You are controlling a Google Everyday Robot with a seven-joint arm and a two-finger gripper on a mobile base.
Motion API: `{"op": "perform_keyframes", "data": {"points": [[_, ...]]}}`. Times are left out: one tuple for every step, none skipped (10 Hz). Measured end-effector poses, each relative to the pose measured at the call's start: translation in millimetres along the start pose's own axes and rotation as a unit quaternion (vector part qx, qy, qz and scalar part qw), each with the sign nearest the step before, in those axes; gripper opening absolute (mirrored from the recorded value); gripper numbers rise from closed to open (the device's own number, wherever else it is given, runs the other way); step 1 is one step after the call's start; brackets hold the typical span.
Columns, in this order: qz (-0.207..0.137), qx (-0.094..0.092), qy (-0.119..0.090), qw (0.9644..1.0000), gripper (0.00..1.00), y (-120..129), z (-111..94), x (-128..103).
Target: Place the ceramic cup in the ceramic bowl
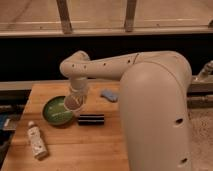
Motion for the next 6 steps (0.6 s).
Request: {"op": "perform_keyframes", "data": {"points": [[-0.007,0.001,0.003,1.0,0.0,3,0,-5],[-0.017,0.001,0.003,0.9998,0.0,6,2,-17],[-0.028,0.001,0.006,0.9996,0.0,9,5,-29],[-0.039,-0.001,0.008,0.9992,0.0,14,9,-40],[-0.046,-0.002,0.012,0.9989,0.0,16,12,-47],[-0.053,-0.004,0.016,0.9985,0.0,18,16,-53]]}}
